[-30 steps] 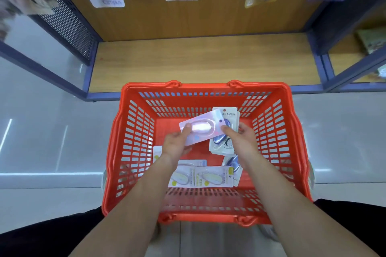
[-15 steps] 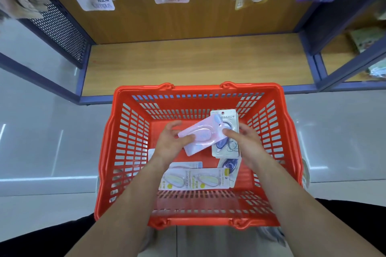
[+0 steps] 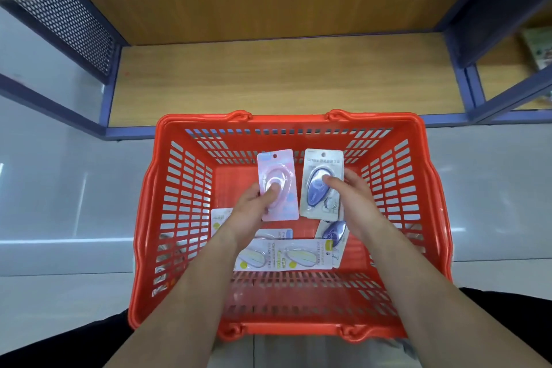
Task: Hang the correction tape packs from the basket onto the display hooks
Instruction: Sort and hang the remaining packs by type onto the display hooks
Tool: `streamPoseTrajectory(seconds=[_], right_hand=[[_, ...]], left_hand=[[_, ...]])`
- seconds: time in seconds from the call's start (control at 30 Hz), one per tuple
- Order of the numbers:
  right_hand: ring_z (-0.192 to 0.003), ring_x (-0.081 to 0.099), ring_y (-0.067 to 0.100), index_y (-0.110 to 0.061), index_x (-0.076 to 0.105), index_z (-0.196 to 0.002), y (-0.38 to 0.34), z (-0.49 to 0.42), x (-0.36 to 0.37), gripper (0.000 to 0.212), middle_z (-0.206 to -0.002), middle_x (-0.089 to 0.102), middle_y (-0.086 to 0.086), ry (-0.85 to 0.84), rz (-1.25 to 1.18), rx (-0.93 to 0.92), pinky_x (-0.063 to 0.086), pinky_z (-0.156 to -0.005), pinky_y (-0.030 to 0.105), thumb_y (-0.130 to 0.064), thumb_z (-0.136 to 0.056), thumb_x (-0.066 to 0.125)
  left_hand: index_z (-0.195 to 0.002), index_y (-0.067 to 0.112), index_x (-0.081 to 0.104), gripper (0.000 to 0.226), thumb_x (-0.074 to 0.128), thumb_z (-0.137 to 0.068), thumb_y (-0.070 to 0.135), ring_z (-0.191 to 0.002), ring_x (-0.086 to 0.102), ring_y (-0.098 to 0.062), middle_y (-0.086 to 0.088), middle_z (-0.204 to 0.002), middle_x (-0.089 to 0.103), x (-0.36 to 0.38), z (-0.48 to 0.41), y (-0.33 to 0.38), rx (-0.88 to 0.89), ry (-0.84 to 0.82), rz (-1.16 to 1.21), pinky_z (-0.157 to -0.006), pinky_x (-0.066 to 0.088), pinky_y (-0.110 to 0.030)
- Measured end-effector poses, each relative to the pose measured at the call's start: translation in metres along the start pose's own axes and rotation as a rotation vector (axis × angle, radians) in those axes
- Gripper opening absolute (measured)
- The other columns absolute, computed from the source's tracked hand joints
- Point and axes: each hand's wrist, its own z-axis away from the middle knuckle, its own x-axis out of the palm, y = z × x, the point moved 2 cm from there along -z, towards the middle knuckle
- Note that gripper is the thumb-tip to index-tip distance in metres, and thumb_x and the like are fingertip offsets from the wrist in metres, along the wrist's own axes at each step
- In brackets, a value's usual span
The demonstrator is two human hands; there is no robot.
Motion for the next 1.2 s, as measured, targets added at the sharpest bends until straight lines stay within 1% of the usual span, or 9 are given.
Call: streamPoseTrajectory(seconds=[0.13,0.33,0.53,0.63,0.77,0.93,1.03,1.1,1.2], right_hand=[[-0.107,0.073,0.032,-0.014,0.07,-0.121,0.01,0.006,0.011,0.03,-0.113,0.077,0.009,-0.104,0.042,0.014,0.057,-0.095,0.049,-0.008,-0.092,0.071],[-0.1,0.076,0.031,-0.011,0.07,-0.119,0.015,0.011,0.015,0.039,-0.11,0.078,0.009,-0.042,0.047,-0.022,0.06,-0.089,0.056,-0.016,-0.083,0.084],[-0.101,0.075,0.026,-0.016,0.073,-0.112,0.016,0.004,0.009,0.032,-0.102,0.079,0.003,0.054,0.066,-0.024,0.06,-0.088,0.045,-0.031,-0.086,0.083],[-0.096,0.075,0.029,-0.013,0.073,-0.107,0.011,0.003,0.01,0.013,-0.098,0.079,0.008,0.048,-0.022,0.023,0.061,-0.078,0.043,-0.02,-0.1,0.066],[-0.1,0.074,0.032,-0.013,0.074,-0.11,0.009,0.003,0.013,0.016,-0.105,0.078,0.011,-0.006,-0.007,0.041,0.058,-0.088,0.051,-0.013,-0.1,0.06],[-0.094,0.076,0.028,-0.01,0.068,-0.115,0.009,0.005,0.017,0.029,-0.102,0.079,0.007,-0.1,0.128,-0.009,0.061,-0.084,0.046,0.005,-0.09,0.068],[-0.081,0.077,0.021,-0.008,0.064,-0.115,0.007,0.006,0.013,0.034,-0.094,0.08,0.003,-0.115,0.157,0.008,0.059,-0.069,0.036,0.001,-0.085,0.077],[-0.076,0.075,0.02,-0.009,0.066,-0.113,0.005,0.007,0.01,0.032,-0.092,0.08,0.004,-0.168,0.204,0.009,0.058,-0.062,0.03,0.0,-0.085,0.078],[-0.082,0.075,0.02,-0.017,0.074,-0.109,0.001,0.01,0.01,0.028,-0.101,0.079,0.008,-0.266,0.247,0.024,0.06,-0.072,0.032,-0.001,-0.085,0.078]], left_hand=[[-0.124,0.005,0.064,0.052,0.072,-0.086,0.039,-0.114,0.069,-0.033,-0.011,-0.117,0.074,0.011,0.001,0.004,-0.004,-0.049,0.046,-0.103,0.053,-0.053],[-0.133,0.011,0.058,0.054,0.073,-0.086,0.033,-0.117,0.068,-0.035,-0.015,-0.127,0.071,0.014,0.004,0.002,-0.031,-0.108,0.036,-0.102,0.052,-0.059],[-0.122,0.008,0.069,0.031,0.073,-0.093,0.02,-0.109,0.07,-0.035,-0.01,-0.109,0.077,0.001,0.0,0.008,-0.006,0.002,0.031,-0.094,0.055,-0.046],[-0.129,0.004,0.065,0.041,0.074,-0.092,0.019,-0.11,0.07,-0.03,-0.011,-0.118,0.075,-0.006,0.001,0.009,-0.06,-0.032,0.117,-0.09,0.056,-0.041],[-0.131,0.005,0.065,0.04,0.069,-0.093,0.018,-0.111,0.071,-0.03,-0.015,-0.124,0.072,0.002,0.006,0.011,-0.082,-0.085,0.139,-0.087,0.057,-0.04],[-0.134,0.002,0.062,0.038,0.065,-0.097,0.013,-0.12,0.067,-0.035,-0.019,-0.129,0.069,0.0,0.005,0.015,-0.073,-0.062,0.171,-0.101,0.055,-0.047],[-0.131,0.003,0.064,0.036,0.065,-0.096,0.011,-0.113,0.07,-0.03,-0.015,-0.124,0.072,-0.011,0.005,0.025,-0.066,-0.023,0.207,-0.094,0.059,-0.042],[-0.131,0.002,0.065,0.042,0.071,-0.092,0.016,-0.115,0.068,-0.032,-0.017,-0.126,0.071,-0.018,0.004,0.031,-0.043,-0.032,0.197,-0.098,0.056,-0.044],[-0.13,0.003,0.066,0.052,0.074,-0.084,0.026,-0.115,0.069,-0.034,-0.018,-0.125,0.071,-0.022,0.001,0.032,-0.014,-0.041,0.11,-0.095,0.055,-0.045]])
